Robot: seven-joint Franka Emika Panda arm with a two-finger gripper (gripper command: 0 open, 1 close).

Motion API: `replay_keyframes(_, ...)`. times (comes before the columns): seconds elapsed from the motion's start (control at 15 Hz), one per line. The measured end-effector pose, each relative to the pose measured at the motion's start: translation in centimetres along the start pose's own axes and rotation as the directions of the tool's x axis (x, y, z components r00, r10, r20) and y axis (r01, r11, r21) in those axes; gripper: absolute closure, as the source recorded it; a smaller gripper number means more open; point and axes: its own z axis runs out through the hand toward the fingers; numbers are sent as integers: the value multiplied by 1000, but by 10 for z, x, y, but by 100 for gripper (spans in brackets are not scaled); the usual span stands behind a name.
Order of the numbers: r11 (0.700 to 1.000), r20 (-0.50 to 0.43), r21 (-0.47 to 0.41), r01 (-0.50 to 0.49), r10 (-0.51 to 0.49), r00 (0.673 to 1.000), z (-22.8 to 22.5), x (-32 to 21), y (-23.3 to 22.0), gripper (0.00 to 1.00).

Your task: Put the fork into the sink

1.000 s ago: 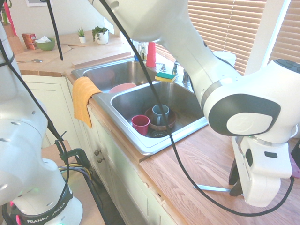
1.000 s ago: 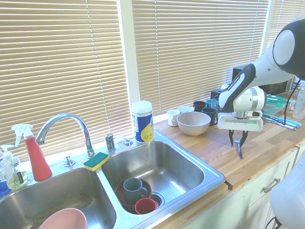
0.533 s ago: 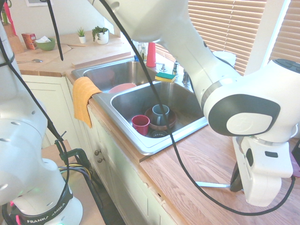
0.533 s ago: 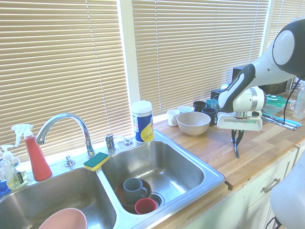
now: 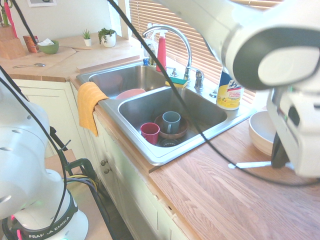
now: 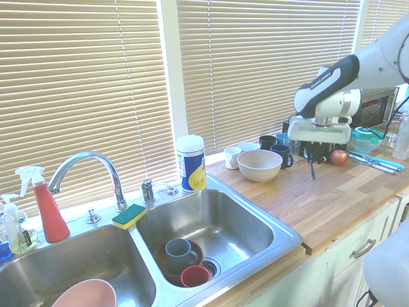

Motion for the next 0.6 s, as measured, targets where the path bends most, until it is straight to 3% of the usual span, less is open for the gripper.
replay_keyframes(0.13, 991, 0, 28, 133, -133, 991, -32, -67, -34, 100)
replay_keyframes(0.27, 966, -1, 45, 255, -256, 967, -34, -151, -68, 100)
replay_keyframes(0.4, 925, -22, 63, 374, -373, 927, -8, -228, -92, 100)
replay_keyframes(0.6, 870, -10, 49, 490, -490, 871, 59, -299, -99, 100)
